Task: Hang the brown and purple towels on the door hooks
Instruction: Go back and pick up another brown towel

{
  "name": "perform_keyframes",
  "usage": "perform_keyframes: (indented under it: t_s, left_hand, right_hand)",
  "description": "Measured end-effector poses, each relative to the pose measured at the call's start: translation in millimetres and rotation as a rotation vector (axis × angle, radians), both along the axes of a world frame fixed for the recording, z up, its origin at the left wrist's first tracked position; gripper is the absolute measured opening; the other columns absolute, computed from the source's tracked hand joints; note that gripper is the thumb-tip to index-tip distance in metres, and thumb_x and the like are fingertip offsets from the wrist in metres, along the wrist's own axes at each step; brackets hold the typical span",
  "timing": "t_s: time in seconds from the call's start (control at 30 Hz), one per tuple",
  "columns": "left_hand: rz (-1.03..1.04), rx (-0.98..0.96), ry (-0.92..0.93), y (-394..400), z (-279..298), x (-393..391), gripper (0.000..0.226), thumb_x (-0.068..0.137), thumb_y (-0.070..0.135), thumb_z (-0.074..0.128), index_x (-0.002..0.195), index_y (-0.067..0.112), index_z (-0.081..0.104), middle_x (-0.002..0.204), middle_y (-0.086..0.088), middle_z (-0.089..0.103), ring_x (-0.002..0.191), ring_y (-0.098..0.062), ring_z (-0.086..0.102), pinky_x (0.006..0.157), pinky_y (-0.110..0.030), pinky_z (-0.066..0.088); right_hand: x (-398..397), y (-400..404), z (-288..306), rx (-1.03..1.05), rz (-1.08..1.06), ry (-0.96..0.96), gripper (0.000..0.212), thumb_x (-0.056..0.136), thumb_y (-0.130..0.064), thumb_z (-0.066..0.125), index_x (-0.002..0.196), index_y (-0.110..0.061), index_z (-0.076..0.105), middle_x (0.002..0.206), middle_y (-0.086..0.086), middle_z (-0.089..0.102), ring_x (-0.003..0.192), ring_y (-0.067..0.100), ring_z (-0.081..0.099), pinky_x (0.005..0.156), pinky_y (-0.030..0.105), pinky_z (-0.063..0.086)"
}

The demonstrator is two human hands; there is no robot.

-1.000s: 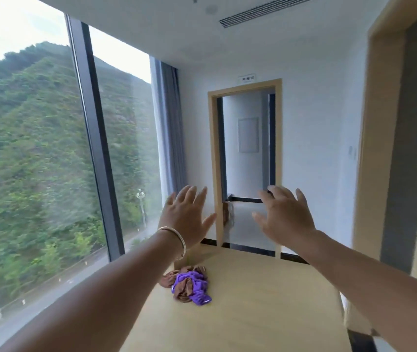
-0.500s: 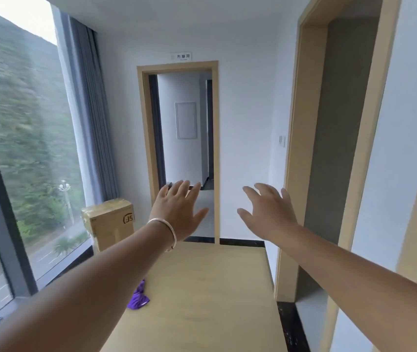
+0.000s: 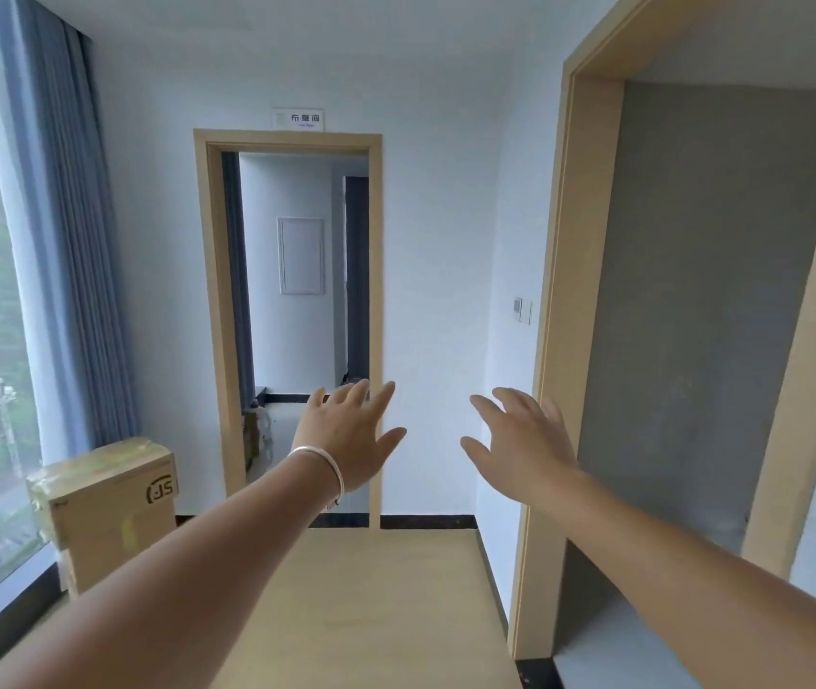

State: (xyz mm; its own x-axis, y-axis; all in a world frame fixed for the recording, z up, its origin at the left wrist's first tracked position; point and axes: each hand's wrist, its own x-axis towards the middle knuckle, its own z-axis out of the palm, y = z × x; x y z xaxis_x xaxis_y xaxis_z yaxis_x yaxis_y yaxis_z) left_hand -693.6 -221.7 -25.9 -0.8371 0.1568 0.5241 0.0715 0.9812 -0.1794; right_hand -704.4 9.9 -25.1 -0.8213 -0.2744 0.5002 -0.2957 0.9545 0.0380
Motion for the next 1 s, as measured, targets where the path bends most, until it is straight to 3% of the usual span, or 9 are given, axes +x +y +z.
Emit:
perform_keyframes:
  t_s: [0.3,1.0]
  left_hand:
    - [-0.016,0.004,-0.052,-36.5,-15.4,-125.3,0.064,0.093,0.064,0.023,0.148,0.031,0.014,0.148,0.0,0.037,0.133,-0.024,0.04,0.112,-0.052,0.026]
    - [0.021,-0.046,-0.077,-43.8,-11.1,-498.4,0.061,0.095,0.059,0.027,0.148,0.029,0.018,0.141,0.0,0.041,0.125,-0.024,0.047,0.112,-0.053,0.024]
  right_hand:
    - [-118.5,-40.4,-10.0,0.008,-0.028,-0.035,0.055,0.095,-0.053,0.037,0.145,-0.03,0.03,0.152,0.0,0.03,0.143,0.018,0.018,0.117,0.05,0.008]
    - [-506.5,-47.3,-11.3,0.017,-0.004,-0.027,0.054,0.095,-0.051,0.039,0.144,-0.029,0.032,0.152,0.002,0.029,0.142,0.019,0.021,0.117,0.051,0.009]
